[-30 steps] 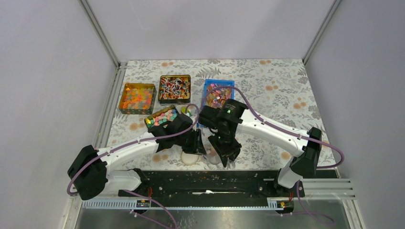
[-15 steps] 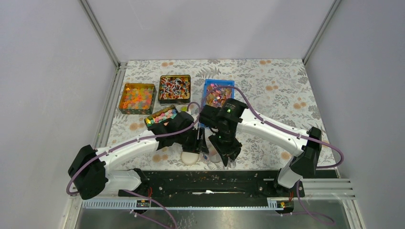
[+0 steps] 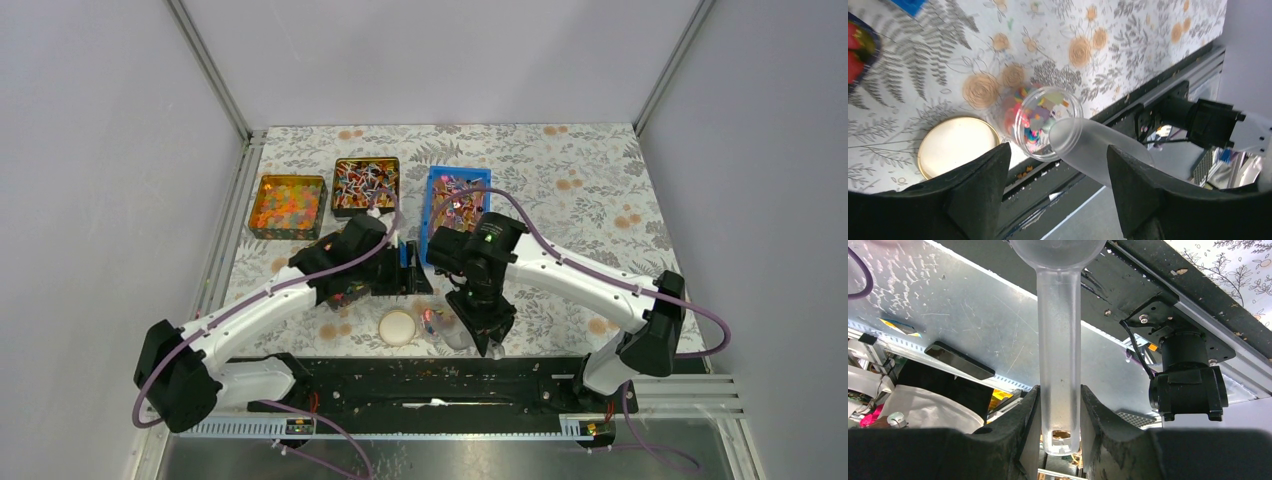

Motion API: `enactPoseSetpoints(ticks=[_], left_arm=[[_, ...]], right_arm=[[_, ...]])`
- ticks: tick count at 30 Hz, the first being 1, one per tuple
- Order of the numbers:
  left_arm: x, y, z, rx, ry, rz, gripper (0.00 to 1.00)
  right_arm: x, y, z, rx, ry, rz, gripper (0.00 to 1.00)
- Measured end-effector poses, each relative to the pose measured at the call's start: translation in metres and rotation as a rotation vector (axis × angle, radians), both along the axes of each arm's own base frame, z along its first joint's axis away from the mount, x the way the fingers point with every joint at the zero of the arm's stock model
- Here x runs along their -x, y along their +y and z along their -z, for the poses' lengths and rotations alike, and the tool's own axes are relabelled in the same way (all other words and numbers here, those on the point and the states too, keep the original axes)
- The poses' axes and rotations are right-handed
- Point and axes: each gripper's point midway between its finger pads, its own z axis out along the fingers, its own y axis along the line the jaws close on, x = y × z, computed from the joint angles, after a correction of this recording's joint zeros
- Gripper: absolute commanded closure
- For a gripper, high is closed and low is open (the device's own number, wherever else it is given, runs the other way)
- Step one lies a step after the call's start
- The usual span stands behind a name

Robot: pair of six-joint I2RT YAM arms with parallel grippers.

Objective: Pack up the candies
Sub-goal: Place the fake candies in the packing bottle, then scoop the fake candies from the storage box.

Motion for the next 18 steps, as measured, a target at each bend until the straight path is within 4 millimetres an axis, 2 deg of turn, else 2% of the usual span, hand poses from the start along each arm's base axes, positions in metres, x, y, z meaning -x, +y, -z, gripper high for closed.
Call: enactPoseSetpoints(ticks=[5,10,14,18], left_arm=[[-0.02,0.015,-0.006,0.013,-0.024,-0.075,0.24],[-0.038,0.027,-0.01,0.032,-0.031,-0.134,0.24],[-0.051,0.03,-0.009,0.053,-0.027,-0.152,0.24],[-0.057,0.03,0.002,0.046,0.015,-0.149,0.24]], right_arm=[[-0.002,0.001,-0.002,-0.009,-0.004,0.001,1.0],[-0.013,0.004,-0.009,-0.041,-0.022,0.034,1.0],[-0.033,0.007,-0.016,-0.075,-0.049,0.085,1.0],[-0.061,0.008,-0.022,-0.09,-0.098,0.14,1.0]])
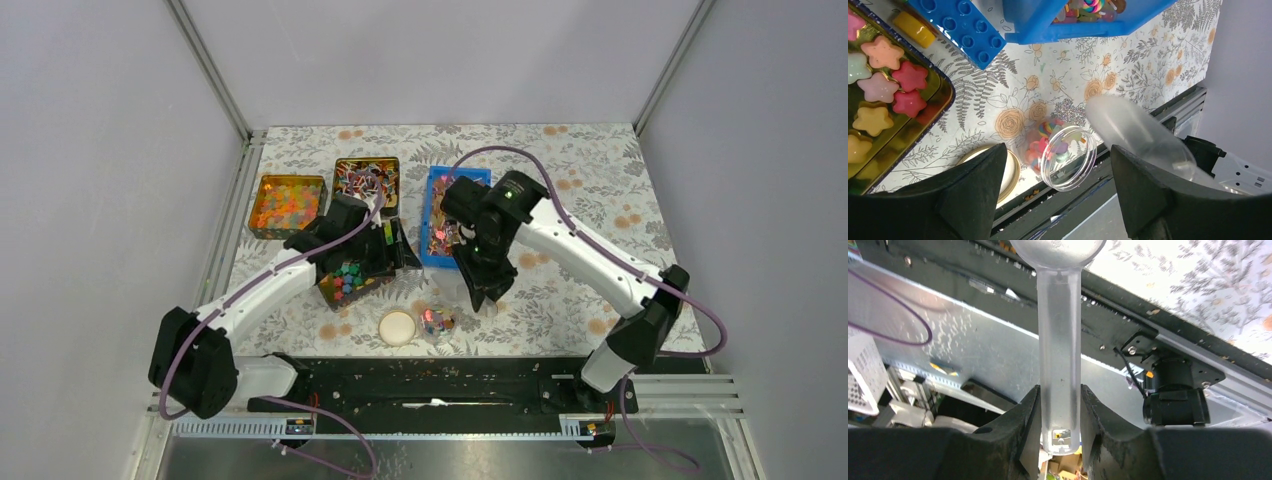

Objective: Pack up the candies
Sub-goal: Scoop the fake candies from the storage box.

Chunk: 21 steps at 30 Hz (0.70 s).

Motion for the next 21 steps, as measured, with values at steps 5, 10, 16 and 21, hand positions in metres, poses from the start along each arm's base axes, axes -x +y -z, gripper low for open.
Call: enactPoseSetpoints(ticks=[5,10,16,21], left_arm=[[-0.013,-0.007,0.004,0.011,0.039,0.018,0.24],[-0.038,-0.018,0.001,0.032,0.043,0.039,0.25],[-0.061,-0.022,0.001,0.038,0.046,0.057,0.25],[-0.073,-0.021,-0.003,0.038,0.034,0.068,0.25]], right_arm=[[-0.041,0.008,0.002,0.018,-0.056,0.058,1.0],[-0.088,0.021,0.013,0.062,-0.113,0.092,1.0],[-0.136,0.02,0.026,0.097,-0.146,0.148,1.0],[-0.153,0.009,0.04,0.12,-0.112,0.181,1.0]])
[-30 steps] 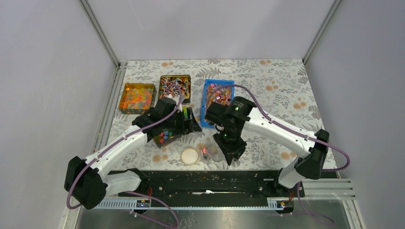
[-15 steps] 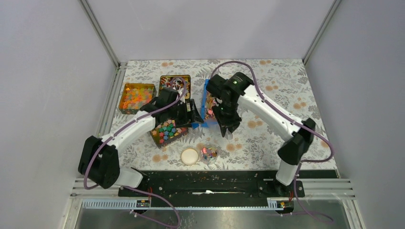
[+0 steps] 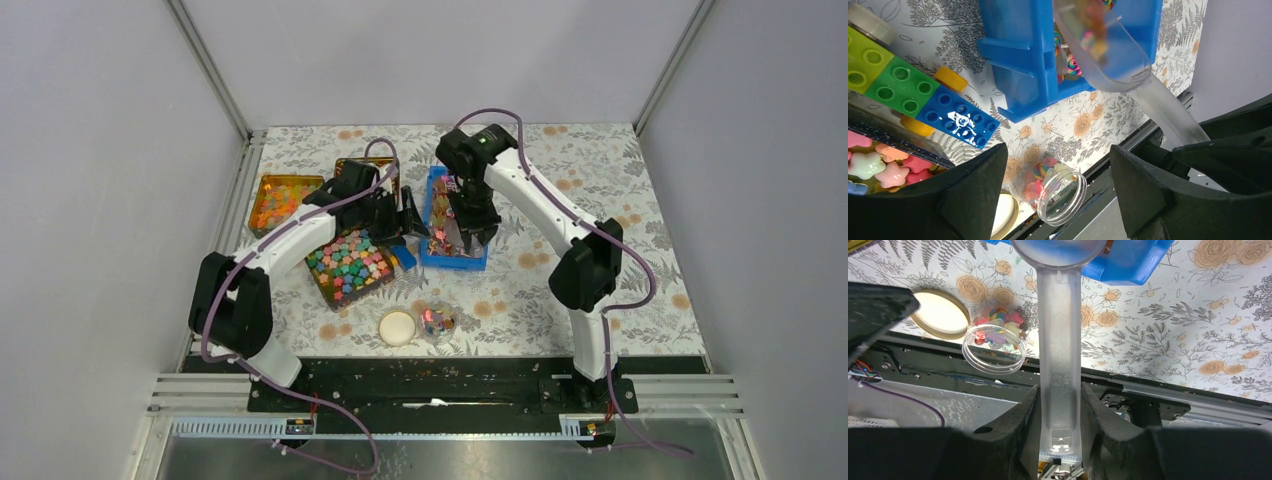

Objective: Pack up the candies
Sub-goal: Scoop the fake candies from the storage box.

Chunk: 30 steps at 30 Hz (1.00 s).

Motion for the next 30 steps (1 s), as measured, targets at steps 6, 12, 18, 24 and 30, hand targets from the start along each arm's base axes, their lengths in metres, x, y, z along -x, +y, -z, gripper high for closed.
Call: enactPoseSetpoints(ticks=[6,12,18,24,30], left_arm=[[-0.007,0.008,0.004,-0.007,0.019,-0.007,0.25],[-0.013,0.009,0.013,-0.013,0.047,-0.001,0.25],[-0.018,0.008,0.011,-0.012,0.048,0.002,0.25],[-0.023,0.014,0.007,-0.017,0.04,-0.005,0.25],[-0.027,0.018,0.005,-0.022,0.043,-0.014,0.25]], right_arm=[[0.011,-0.001,0.011,-0.001,0.071,-0.019,1.0],[0.024,-0.009,0.025,0.033,0.144,-0.047,1.0],[0.015,-0.001,0.029,0.025,0.14,-0.054,1.0],[-0.002,0.012,0.046,0.031,0.15,-0.048,1.0],[-0.018,0.022,0.055,0.03,0.128,-0.049,1.0]])
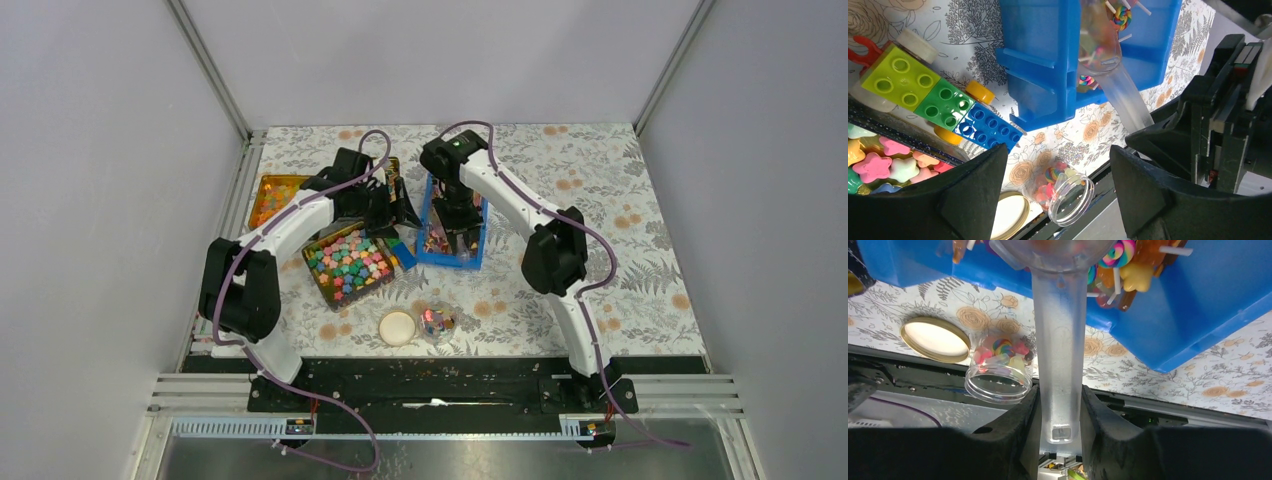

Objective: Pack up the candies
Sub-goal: Scoop the fake candies from the storage box.

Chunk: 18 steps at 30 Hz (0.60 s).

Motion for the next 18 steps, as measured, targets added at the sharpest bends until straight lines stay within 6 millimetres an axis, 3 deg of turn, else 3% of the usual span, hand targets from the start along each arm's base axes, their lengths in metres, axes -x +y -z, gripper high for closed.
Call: enactPoseSetpoints(ticks=[7,18], left_arm=[[-0.002,0.002,0.0,-0.002,0.001,-0.003,0.25],[-0.002,0.002,0.0,-0.002,0.0,-0.003,0.25]], right_arm=[[-0.02,0.003,-0.008,-0.006,-0.083,-0.005,1.0],[-0.008,-0.015,0.002,0.035,-0.077,-0.046,1.0]])
